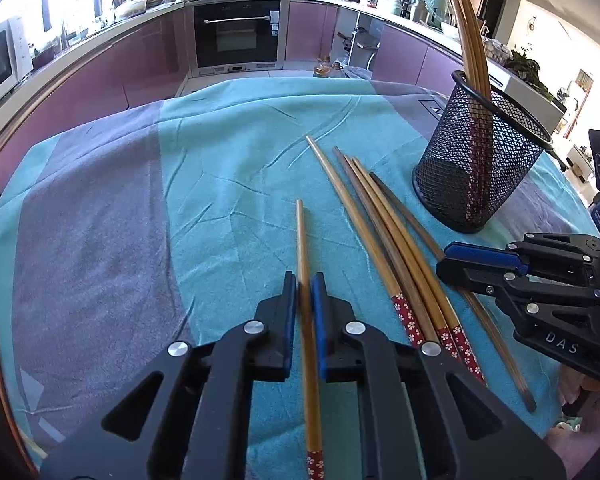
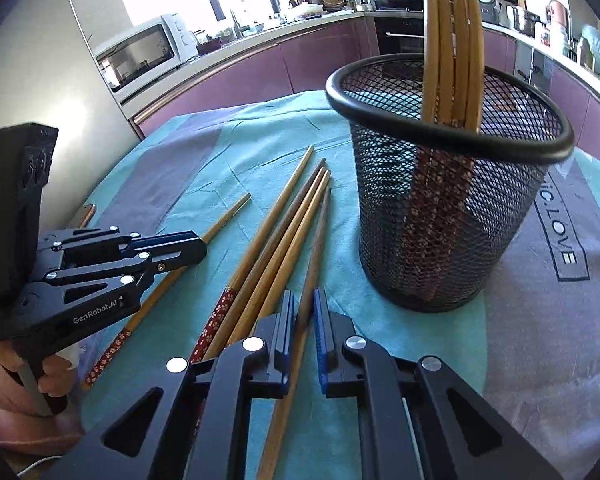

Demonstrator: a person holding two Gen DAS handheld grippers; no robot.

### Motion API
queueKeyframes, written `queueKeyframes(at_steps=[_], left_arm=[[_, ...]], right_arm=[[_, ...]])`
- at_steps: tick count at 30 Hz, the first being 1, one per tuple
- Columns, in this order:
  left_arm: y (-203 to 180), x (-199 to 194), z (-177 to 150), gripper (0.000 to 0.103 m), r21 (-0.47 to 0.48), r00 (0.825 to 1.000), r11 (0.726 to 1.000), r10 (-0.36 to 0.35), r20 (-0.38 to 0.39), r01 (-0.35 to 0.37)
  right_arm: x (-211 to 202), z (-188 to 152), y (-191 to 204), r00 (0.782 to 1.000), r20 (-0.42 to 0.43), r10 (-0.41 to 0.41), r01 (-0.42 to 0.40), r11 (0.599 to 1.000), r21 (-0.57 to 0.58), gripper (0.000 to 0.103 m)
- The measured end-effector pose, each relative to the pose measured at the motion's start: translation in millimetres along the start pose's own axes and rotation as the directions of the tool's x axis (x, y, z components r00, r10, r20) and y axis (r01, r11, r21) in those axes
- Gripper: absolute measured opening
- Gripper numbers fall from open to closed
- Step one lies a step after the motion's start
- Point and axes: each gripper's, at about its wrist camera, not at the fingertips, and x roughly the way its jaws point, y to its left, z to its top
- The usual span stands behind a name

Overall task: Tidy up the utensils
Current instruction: 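Grasp another chopstick with the right tool while the left tool lifts its chopstick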

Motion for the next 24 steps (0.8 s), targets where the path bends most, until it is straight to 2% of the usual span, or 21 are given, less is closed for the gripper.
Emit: queueKeyframes(at_steps=[12,18,24], left_arm=[[2,-6,1,0.007,-0.03,1.0,0.999,-0.01,0.015,0.01],[4,-26,4,0.007,-0.03,0.997,0.998,-0.046,0.057,0.048],[6,-54,10,0.007,-0.042,0.987,0.993,-0.109,0.114,0.115]], right_arm=[[-18,-4,-4,0.996,0.049,0.075,-0.076,0.997,0.015,0.006],[-39,-1,-1,0.988,0.106,0.116,-0.117,0.993,0.0,0.006],[-63,0,-2,0.977,0.165,0.132,-0.132,0.991,-0.015,0.006]])
